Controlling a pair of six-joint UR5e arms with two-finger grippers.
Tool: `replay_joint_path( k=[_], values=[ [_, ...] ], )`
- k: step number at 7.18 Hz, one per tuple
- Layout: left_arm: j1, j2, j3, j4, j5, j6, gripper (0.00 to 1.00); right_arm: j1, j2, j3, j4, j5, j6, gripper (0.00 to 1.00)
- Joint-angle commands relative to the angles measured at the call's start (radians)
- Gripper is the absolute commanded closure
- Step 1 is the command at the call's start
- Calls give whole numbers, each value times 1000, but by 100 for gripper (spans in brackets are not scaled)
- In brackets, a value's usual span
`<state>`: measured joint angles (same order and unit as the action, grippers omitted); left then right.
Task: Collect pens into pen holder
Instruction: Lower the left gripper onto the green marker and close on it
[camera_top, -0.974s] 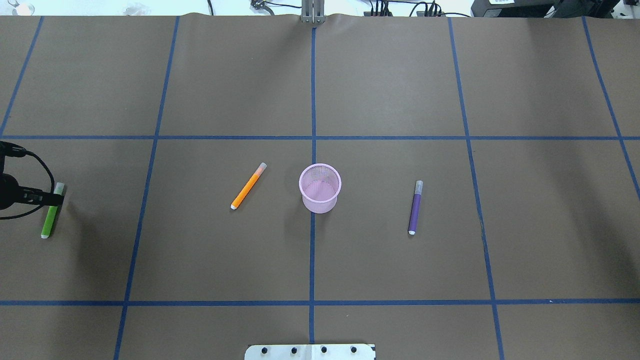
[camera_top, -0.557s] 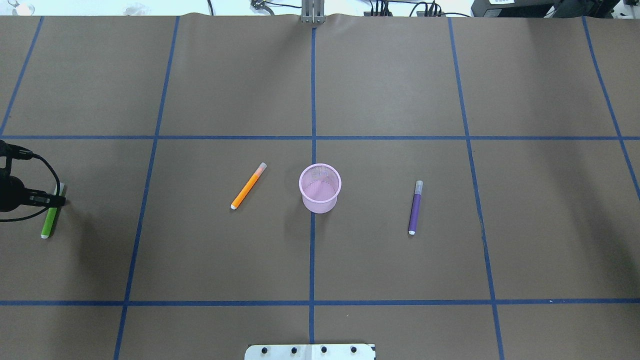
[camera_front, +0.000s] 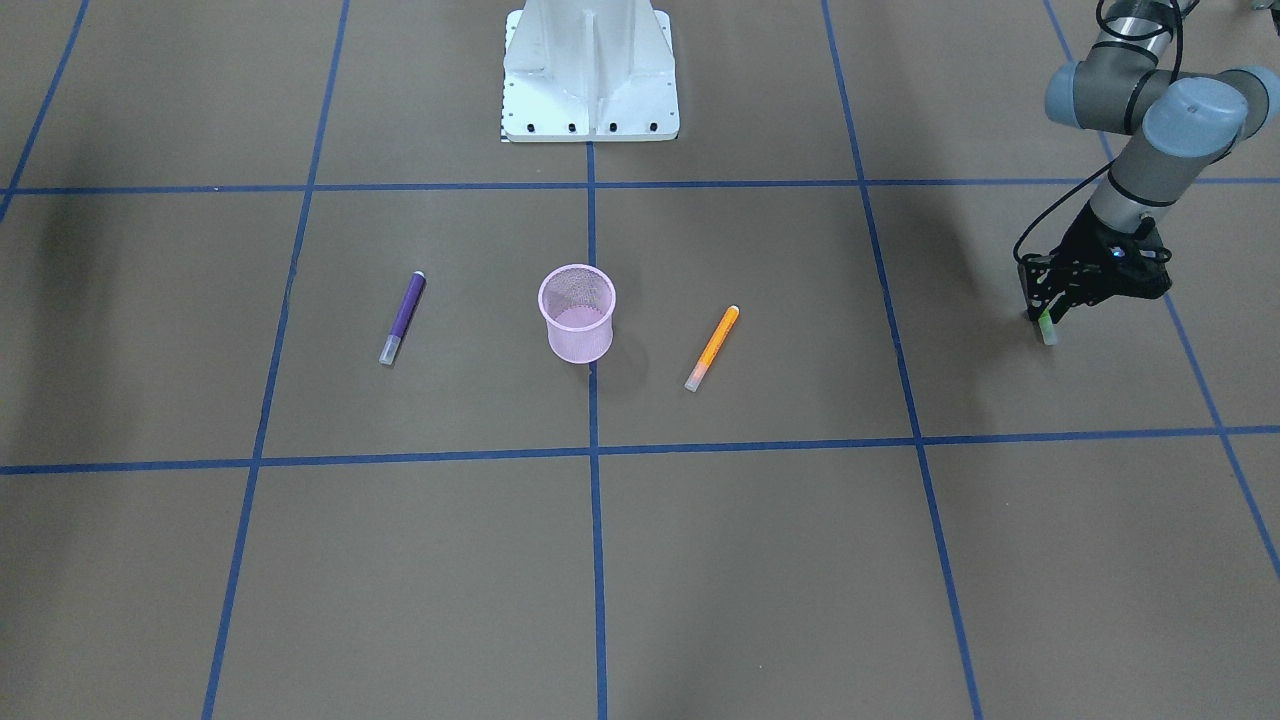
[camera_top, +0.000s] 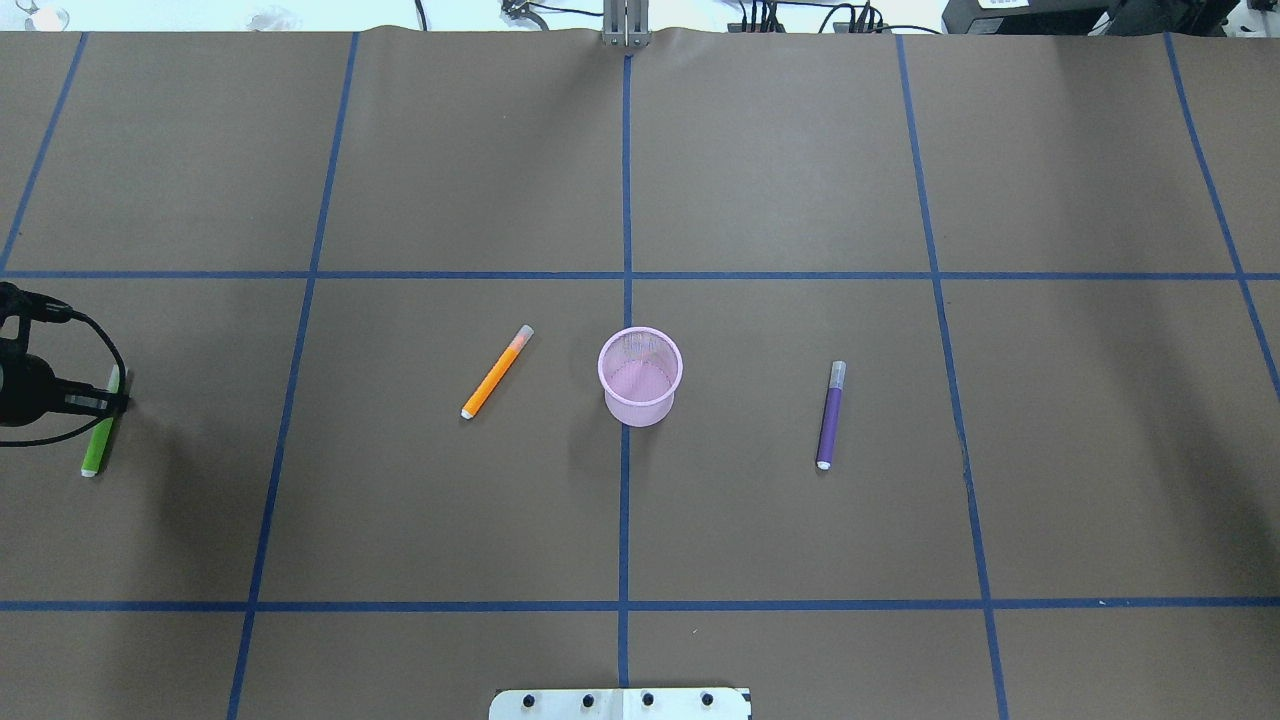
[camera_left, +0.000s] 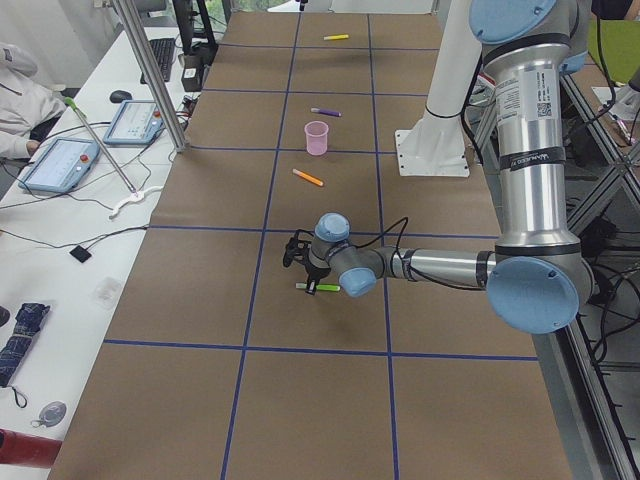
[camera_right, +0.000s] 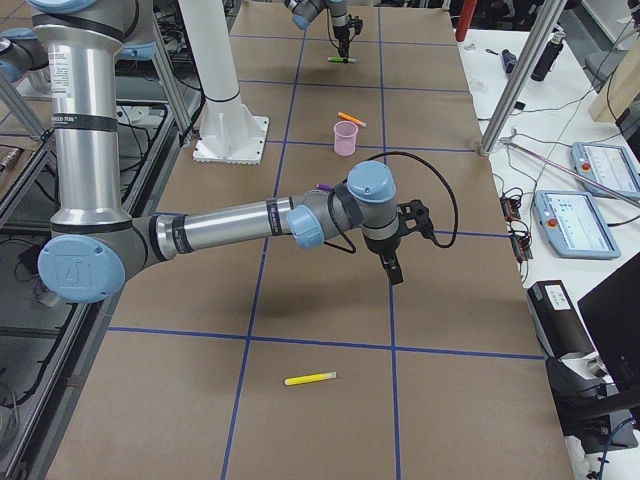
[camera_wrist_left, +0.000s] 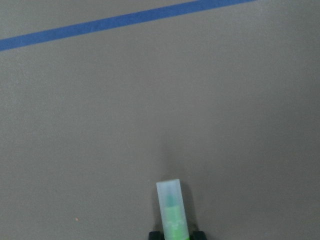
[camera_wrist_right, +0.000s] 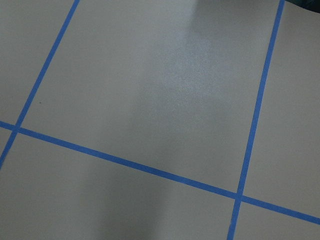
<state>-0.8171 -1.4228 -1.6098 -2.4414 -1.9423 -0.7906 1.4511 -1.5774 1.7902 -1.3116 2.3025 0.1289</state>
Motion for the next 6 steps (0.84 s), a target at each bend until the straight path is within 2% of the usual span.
replay_joint_path(
  k=[1, 6],
  values=[
    [0, 2, -7, 2, 5, 7, 100, 0, -1, 0, 0, 0, 0, 0],
    [-23, -31, -91, -4, 3, 17, 100, 0, 0, 0, 0, 0, 0, 0]
  ],
)
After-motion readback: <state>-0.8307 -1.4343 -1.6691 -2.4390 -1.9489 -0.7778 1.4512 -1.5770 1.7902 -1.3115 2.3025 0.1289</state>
